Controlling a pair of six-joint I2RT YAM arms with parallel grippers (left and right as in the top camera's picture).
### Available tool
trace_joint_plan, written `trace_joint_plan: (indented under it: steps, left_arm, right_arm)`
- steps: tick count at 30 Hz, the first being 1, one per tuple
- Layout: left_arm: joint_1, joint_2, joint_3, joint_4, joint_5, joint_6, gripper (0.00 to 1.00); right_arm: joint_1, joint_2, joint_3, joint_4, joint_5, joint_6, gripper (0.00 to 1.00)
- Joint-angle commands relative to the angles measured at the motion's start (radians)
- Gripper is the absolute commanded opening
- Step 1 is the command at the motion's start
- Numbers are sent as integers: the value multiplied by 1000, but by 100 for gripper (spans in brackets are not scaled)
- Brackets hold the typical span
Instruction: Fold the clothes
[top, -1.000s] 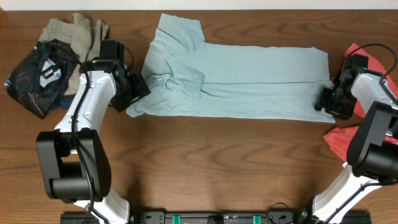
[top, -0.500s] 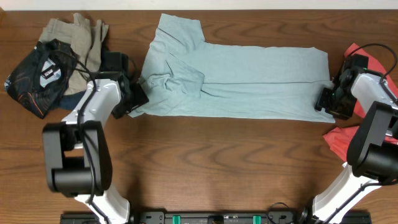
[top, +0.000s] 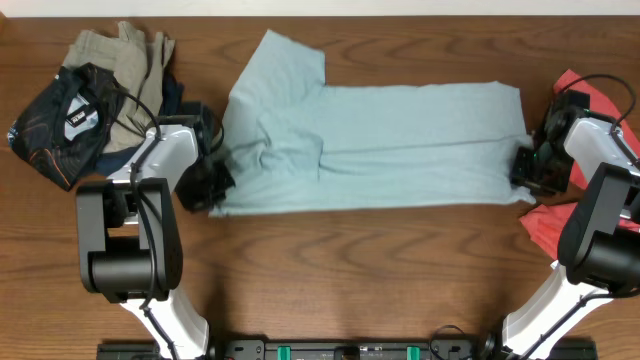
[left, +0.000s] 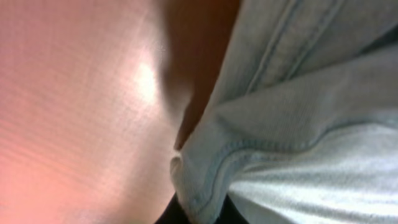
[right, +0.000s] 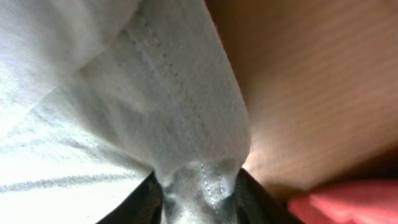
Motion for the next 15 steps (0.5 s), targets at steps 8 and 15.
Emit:
trace_joint_plan:
  steps: [8,15]
  left_arm:
    - [43,19,-14,-214,-27,3,6]
    - [43,-85,31,-236,-24,57,13]
  right_arm:
    - [-40,5,-20,-161,179,109,38]
    - [-40,-57,53,-158,114,78,43]
